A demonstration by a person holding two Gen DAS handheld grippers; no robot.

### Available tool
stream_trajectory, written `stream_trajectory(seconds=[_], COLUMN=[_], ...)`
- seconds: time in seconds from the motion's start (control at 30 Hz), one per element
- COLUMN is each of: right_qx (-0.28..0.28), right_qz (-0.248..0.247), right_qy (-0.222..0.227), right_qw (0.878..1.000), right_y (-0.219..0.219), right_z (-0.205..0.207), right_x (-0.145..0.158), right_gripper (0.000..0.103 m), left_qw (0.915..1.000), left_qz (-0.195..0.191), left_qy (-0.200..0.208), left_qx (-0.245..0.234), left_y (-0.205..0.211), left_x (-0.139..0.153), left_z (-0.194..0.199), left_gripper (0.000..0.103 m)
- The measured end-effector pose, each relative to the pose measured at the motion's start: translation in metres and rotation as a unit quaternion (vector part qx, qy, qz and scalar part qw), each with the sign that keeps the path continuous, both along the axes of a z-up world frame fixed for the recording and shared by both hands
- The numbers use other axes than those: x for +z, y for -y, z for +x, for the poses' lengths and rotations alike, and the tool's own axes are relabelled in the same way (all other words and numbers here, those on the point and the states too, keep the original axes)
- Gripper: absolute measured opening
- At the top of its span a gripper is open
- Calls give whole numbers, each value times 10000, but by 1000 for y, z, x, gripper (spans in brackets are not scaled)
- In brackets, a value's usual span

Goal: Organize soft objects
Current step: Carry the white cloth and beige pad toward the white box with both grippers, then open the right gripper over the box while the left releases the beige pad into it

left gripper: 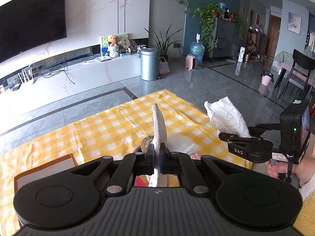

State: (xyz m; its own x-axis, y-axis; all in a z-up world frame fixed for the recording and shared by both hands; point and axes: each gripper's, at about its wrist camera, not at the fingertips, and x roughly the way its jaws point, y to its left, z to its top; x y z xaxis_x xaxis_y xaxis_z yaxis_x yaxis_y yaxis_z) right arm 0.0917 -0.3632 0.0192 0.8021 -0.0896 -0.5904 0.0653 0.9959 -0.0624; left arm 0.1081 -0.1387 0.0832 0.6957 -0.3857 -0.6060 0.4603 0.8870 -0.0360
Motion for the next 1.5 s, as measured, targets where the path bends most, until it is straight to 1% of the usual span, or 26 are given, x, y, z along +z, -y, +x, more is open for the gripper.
stream_trajectory(seconds=[0.1,0.2,0.3,0.4,0.47,0.57,0.67,0.73,0.8,0.83,0.93,0.97,1.0,1.07,1.17,1.2,1.27,1.33,1.4,1.47,1.5], right_qx=[316,680,1089,1549,1837,2241,2571,2708,2798,2824,2859,2827,2761,2681,2655,2673,2552,2575,2623,2532,2515], right_qz=[-88,-97,40,94,100,195,386,381,337,320,438,390,204,-156,-418,-548,-613,-657,-934,-1206,-1297], right_qy=[147,306,406,457,463,407,209,80,-80,-229,-564,-638,-685,-767,-950,-927,-780,-847,-885,-857,-824], right_qw=[9994,9972,9932,9868,9818,9735,9654,9618,9594,9585,9556,9563,9585,9602,9585,9576,9618,9603,9564,9560,9556], right_y=[-26,-56,-87,-125,-151,-189,-230,-257,-281,-293,-314,-319,-325,-332,-332,-332,-329,-327,-333,-339,-342], right_z=[-5,-9,-11,-10,-9,-2,15,25,37,44,63,69,71,75,72,70,69,73,71,67,66], right_x=[17,30,41,46,47,44,30,16,-1,-13,-40,-48,-58,-74,-93,-94,-91,-91,-93,-95,-95], right_gripper=[26,26,27,27,27,27,27,27,27,27,27,27,27,27,27,26,26,25,26,26,32], left_qw=[9996,9983,9947,9899,9861,9794,9724,9667,9623,9610,9604,9604,9601,9595,9597,9600,9602,9607,9615,9614,9608], left_qz=[-80,-152,-300,-533,-700,-853,-1005,-1002,-958,-966,-929,-875,-822,-858,-971,-992,-1002,-944,-899,-852,-825], left_qy=[100,117,214,273,312,351,417,553,627,616,573,527,435,268,59,19,-39,-50,-36,12,60], left_qx=[236,555,959,1284,1473,1798,2066,2288,2469,2518,2565,2593,2637,2672,2637,2620,2609,2611,2596,2616,2646], left_y=[-22,-51,-89,-123,-142,-163,-180,-189,-195,-197,-203,-205,-209,-214,-225,-225,-227,-223,-221,-219,-218], left_x=[7,11,10,4,-1,-12,-25,-38,-53,-61,-82,-88,-94,-101,-112,-114,-120,-124,-124,-122,-120], left_z=[-2,-3,-3,-5,-5,-1,4,8,11,12,15,15,13,15,11,12,13,11,10,9,8], left_gripper=[5,5,5,5,5,5,5,5,5,5,5,5,5,5,5,5,5,5,5,5,5])
